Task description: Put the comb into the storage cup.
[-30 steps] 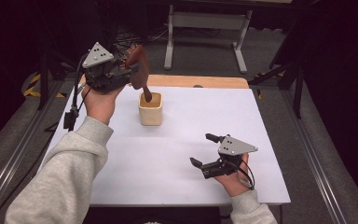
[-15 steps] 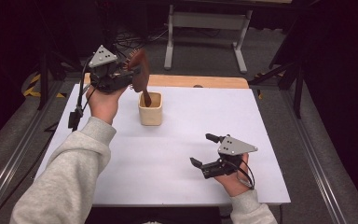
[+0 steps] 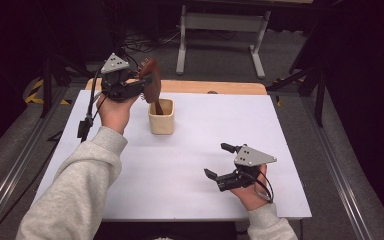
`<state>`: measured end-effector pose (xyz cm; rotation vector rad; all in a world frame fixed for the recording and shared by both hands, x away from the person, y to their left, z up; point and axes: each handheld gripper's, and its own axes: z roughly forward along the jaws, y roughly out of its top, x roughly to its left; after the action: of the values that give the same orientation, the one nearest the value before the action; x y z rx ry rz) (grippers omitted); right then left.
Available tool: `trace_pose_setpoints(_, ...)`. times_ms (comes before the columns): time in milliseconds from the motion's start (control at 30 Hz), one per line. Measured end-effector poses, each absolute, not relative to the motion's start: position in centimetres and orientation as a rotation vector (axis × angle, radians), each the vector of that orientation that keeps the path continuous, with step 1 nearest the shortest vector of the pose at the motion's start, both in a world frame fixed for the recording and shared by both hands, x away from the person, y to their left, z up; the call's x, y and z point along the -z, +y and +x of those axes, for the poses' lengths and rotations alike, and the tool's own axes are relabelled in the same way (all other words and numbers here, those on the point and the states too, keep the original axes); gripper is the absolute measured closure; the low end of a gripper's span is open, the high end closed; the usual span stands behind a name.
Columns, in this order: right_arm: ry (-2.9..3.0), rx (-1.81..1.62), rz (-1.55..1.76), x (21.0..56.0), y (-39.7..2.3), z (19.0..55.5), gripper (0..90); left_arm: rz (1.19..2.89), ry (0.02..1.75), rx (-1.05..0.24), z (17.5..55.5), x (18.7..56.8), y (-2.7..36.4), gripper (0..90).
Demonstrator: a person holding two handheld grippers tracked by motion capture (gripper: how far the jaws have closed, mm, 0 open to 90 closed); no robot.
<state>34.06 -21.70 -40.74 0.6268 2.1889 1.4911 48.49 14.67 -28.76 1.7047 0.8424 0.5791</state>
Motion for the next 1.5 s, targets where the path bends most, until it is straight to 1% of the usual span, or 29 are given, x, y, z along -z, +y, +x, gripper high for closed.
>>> trace_pose_setpoints(500, 2.194, -1.489, 0.629, 40.8, -21.7, 34.0, 3.4, 1.731, 0.892, -0.533, 49.5, 30.4, 14.4, 56.0)
trace_pose_setpoints(1067, 2.202, -1.486, 0.632, 40.8, -21.6, 34.1, 3.7, 1.753, 0.909, -0.486, 49.9, 31.4, 14.3, 55.1)
trace_pose_setpoints(1333, 2.204, -1.488, 0.630, 40.8, -21.6, 34.1, 3.7, 1.758, 0.903, -0.489, 49.9, 31.5, 14.2, 54.4)
trace_pose_setpoints(1500, 2.205, -1.487, 0.629, 40.8, -21.6, 34.1, 3.7, 1.774, 0.890, -0.515, 49.8, 31.5, 14.2, 51.5)
